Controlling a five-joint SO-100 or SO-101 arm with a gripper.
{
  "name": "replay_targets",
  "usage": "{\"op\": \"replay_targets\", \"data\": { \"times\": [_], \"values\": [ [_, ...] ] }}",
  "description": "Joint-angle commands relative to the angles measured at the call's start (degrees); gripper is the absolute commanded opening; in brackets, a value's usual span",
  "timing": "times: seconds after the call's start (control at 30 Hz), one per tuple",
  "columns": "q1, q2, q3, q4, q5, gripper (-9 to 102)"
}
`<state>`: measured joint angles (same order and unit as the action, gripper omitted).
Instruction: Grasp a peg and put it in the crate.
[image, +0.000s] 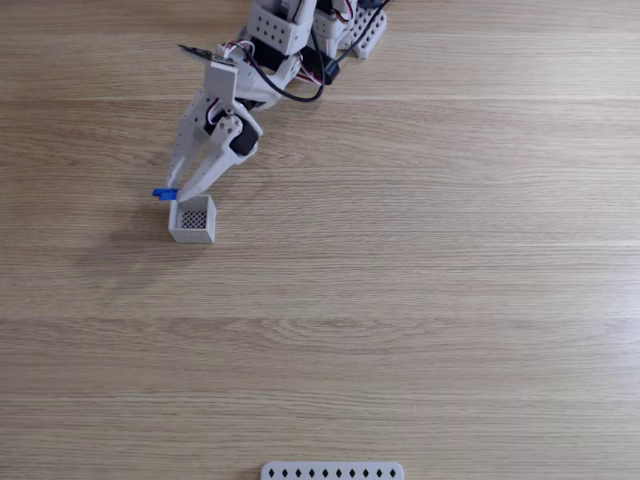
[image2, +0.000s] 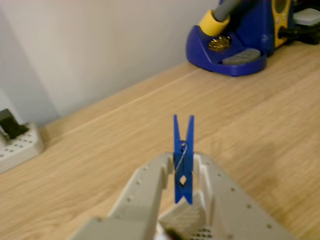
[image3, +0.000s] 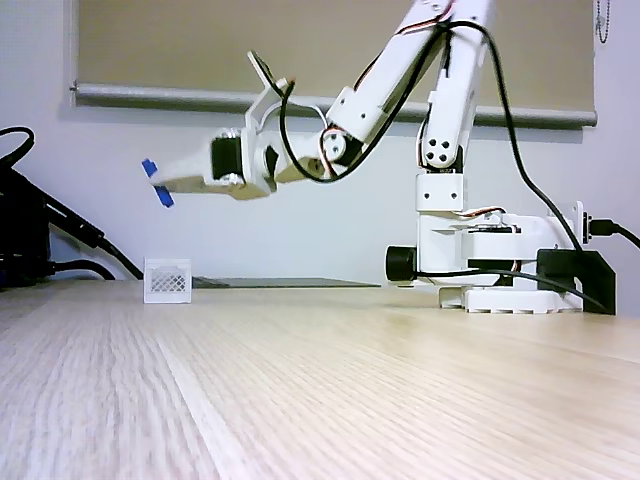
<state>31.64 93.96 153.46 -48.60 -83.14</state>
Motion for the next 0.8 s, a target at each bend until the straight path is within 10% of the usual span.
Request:
{"op": "replay_targets", "data": {
  "times": [0.0, 0.77],
  "values": [
    [1.1, -2.3, -2.3, -4.7, 0.3, -1],
    [-0.6, -9.9, -5.5, -4.8, -0.3, 10]
  ]
}}
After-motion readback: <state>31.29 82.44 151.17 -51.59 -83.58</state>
